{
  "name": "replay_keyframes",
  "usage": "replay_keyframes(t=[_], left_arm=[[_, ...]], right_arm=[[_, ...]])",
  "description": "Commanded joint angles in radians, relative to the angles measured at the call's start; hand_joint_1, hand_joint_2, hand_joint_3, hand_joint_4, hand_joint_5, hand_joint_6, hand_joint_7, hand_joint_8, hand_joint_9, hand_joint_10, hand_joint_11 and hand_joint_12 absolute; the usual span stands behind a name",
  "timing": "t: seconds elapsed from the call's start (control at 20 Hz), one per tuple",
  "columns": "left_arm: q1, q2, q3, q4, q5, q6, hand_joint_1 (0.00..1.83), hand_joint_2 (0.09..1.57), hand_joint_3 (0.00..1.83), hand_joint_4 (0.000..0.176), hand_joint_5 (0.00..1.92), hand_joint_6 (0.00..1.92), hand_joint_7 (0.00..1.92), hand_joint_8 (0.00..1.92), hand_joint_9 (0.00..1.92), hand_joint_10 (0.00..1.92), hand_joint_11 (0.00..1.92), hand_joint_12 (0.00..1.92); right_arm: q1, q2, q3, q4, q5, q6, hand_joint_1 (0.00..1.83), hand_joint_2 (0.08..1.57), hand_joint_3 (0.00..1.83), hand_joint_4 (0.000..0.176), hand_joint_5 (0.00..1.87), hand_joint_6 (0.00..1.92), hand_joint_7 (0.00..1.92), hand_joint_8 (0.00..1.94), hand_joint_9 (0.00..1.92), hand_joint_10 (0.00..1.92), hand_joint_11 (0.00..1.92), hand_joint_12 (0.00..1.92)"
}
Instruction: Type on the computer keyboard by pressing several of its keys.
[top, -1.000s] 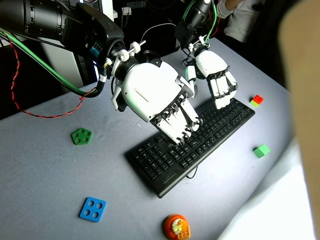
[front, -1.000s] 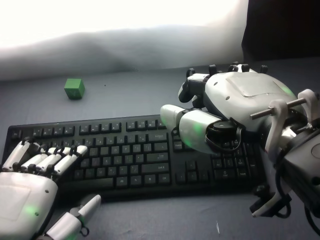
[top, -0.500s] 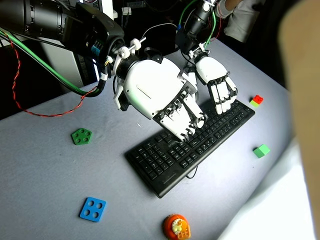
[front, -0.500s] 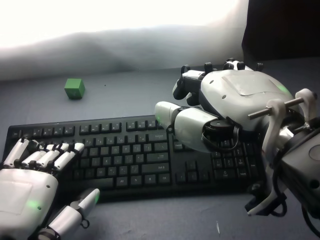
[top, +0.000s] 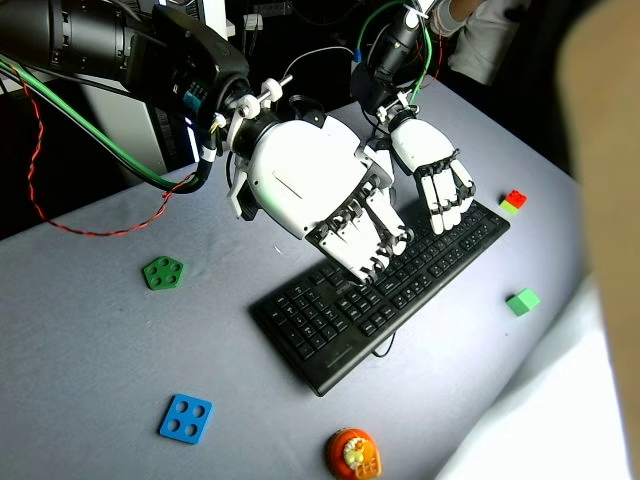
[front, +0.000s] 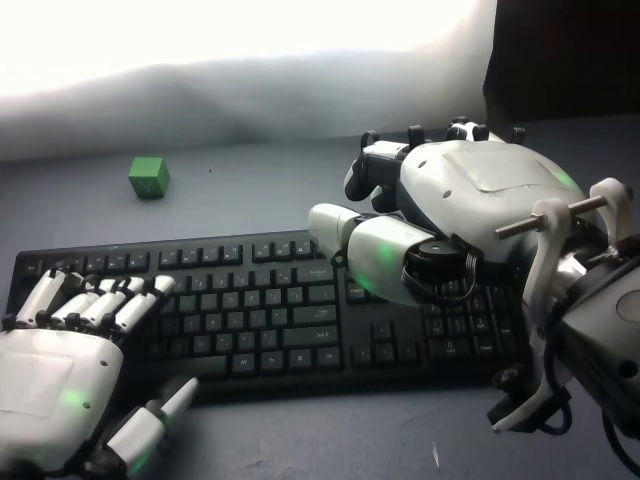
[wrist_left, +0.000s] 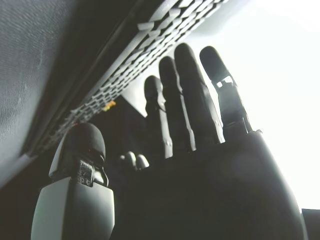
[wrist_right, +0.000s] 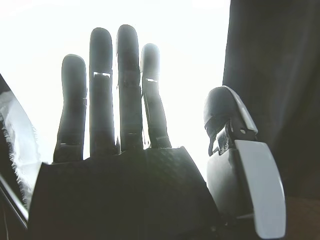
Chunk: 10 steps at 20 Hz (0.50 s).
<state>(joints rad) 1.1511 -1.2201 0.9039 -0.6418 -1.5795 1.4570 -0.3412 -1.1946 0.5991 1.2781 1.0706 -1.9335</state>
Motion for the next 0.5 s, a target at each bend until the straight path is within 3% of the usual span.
replay_keyframes(t=[0.0, 0.1, 0.15, 0.2, 0.3, 0.45], left_arm=[[-0.003, -0.009, 0.01, 0.041, -0.104, -0.003, 0.7, 1.2, 0.0, 0.046, 0.32, 0.0, 0.41, 0.0, 0.44, 0.0, 0.0, 1.12], [-0.005, -0.01, 0.019, 0.041, -0.103, -0.003, 0.84, 1.11, 0.0, 0.058, 0.28, 0.0, 0.38, 0.0, 0.41, 0.0, 0.0, 1.14], [-0.009, -0.011, 0.025, 0.041, -0.103, -0.003, 0.95, 1.03, 0.0, 0.077, 0.21, 0.0, 0.28, 0.0, 0.35, 0.0, 0.0, 1.08], [-0.011, -0.012, 0.03, 0.041, -0.103, -0.003, 0.95, 0.99, 0.0, 0.099, 0.04, 0.0, 0.12, 0.0, 0.25, 0.0, 0.0, 1.0], [-0.015, -0.017, 0.039, 0.041, -0.096, -0.004, 1.04, 0.92, 0.0, 0.129, 0.0, 0.0, 0.01, 0.0, 0.11, 0.0, 0.0, 0.8], [-0.022, -0.02, 0.045, 0.041, -0.095, -0.003, 0.96, 0.88, 0.0, 0.134, 0.0, 0.0, 0.0, 0.0, 0.0, 0.0, 0.0, 0.55]], right_arm=[[0.005, 0.002, -0.004, -0.089, 0.041, 0.011, 0.01, 1.33, 0.0, 0.0, 0.4, 0.67, 0.78, 0.01, 0.47, 0.91, 0.07, 1.71], [0.004, 0.002, -0.003, -0.089, 0.04, 0.011, 0.02, 1.33, 0.0, 0.0, 0.39, 0.67, 0.77, 0.01, 0.46, 0.91, 0.07, 1.71], [0.004, 0.002, -0.003, -0.089, 0.04, 0.011, 0.01, 1.33, 0.0, 0.0, 0.38, 0.67, 0.77, 0.0, 0.45, 0.91, 0.07, 1.71], [0.004, 0.002, -0.003, -0.089, 0.04, 0.011, 0.01, 1.33, 0.0, 0.0, 0.39, 0.67, 0.77, 0.0, 0.45, 0.9, 0.06, 1.71], [0.004, 0.002, -0.003, -0.089, 0.04, 0.013, 0.01, 1.33, 0.0, 0.0, 0.41, 0.68, 0.78, 0.01, 0.46, 0.9, 0.07, 1.7], [0.004, 0.001, -0.003, -0.089, 0.039, 0.013, 0.01, 1.33, 0.0, 0.0, 0.41, 0.65, 0.78, 0.01, 0.48, 0.87, 0.07, 1.69]])
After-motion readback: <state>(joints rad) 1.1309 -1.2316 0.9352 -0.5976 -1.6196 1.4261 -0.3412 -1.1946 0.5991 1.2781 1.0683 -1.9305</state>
